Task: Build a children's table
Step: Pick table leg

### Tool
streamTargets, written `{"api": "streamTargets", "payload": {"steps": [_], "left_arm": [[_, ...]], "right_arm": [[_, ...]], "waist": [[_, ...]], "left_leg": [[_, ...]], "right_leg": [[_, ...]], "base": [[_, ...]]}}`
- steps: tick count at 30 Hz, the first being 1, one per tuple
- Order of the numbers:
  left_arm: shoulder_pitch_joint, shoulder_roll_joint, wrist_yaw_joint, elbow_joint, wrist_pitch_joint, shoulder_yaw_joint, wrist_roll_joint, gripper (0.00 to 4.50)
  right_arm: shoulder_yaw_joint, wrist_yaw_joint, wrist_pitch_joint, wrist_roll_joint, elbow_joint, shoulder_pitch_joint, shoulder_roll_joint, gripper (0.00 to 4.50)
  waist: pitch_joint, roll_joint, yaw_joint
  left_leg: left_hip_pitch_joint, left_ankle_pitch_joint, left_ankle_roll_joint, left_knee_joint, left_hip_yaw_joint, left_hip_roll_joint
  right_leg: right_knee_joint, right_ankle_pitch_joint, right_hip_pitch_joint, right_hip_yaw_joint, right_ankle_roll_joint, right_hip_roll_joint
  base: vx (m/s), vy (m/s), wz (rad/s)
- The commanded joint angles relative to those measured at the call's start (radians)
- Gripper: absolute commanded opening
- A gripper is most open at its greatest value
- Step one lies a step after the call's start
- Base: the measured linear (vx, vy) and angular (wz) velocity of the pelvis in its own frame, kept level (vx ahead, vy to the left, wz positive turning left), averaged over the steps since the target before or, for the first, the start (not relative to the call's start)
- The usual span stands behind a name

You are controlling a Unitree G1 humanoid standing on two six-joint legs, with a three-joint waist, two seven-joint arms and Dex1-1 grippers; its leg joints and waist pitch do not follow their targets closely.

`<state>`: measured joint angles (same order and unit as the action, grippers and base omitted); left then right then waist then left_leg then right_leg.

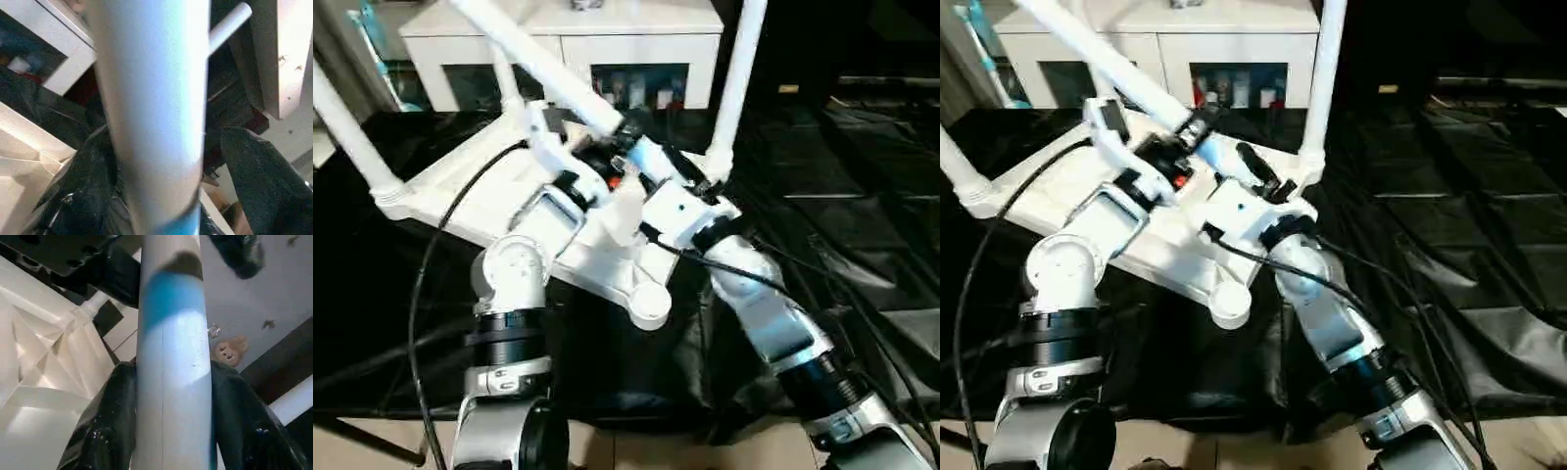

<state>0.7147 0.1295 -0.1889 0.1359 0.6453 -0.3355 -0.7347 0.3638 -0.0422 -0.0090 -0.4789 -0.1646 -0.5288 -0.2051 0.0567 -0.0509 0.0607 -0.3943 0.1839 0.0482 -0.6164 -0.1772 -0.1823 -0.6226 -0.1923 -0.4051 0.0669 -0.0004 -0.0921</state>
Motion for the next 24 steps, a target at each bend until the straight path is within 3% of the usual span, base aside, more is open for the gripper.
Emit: {"api": "streamTargets", "payload": {"steps": [1,13,17,19,24], "left_arm": [[0.032,0.024,0.030,0.014,-0.020,-0.012,-0.016,3.25],[0.027,0.028,0.053,0.003,-0.036,-0.013,-0.043,1.98],[0.023,0.023,0.048,-0.001,-0.037,-0.008,-0.051,1.85],[0.021,0.021,0.042,-0.002,-0.037,-0.002,-0.051,1.79],[0.011,-0.014,0.007,-0.002,-0.039,0.031,-0.026,1.78]], "right_arm": [[0.013,0.018,0.007,-0.024,-0.001,-0.011,0.008,1.76],[0.016,0.027,0.001,-0.050,-0.026,-0.014,0.021,1.76],[0.019,0.026,-0.006,-0.055,-0.030,-0.015,0.023,1.76],[0.016,0.023,-0.012,-0.052,-0.031,-0.015,0.023,2.46],[-0.011,-0.010,-0.029,0.019,-0.027,-0.005,0.043,2.64]], "waist": [[-0.076,0.016,0.002],[-0.076,0.017,0.003],[-0.076,0.017,0.003],[-0.076,0.015,0.004],[-0.078,0.012,0.002]], "left_leg": [[0.014,0.122,-0.070,0.064,0.011,-0.025],[0.014,0.122,-0.068,0.063,0.011,-0.024],[0.015,0.124,-0.067,0.063,0.011,-0.024],[0.015,0.124,-0.067,0.063,0.011,-0.025],[0.016,0.123,-0.075,0.063,0.012,-0.026]], "right_leg": [[0.063,-0.048,0.059,-0.039,-0.204,-0.037],[0.061,-0.040,0.060,-0.039,-0.206,-0.036],[0.061,-0.039,0.059,-0.039,-0.205,-0.036],[0.060,-0.038,0.059,-0.039,-0.204,-0.036],[0.059,-0.021,0.059,-0.039,-0.207,-0.036]], "base": [[0.000,0.000,0.00],[0.000,0.000,0.00],[0.000,0.000,0.00],[0.000,0.000,0.00],[0.000,0.000,0.00]]}}
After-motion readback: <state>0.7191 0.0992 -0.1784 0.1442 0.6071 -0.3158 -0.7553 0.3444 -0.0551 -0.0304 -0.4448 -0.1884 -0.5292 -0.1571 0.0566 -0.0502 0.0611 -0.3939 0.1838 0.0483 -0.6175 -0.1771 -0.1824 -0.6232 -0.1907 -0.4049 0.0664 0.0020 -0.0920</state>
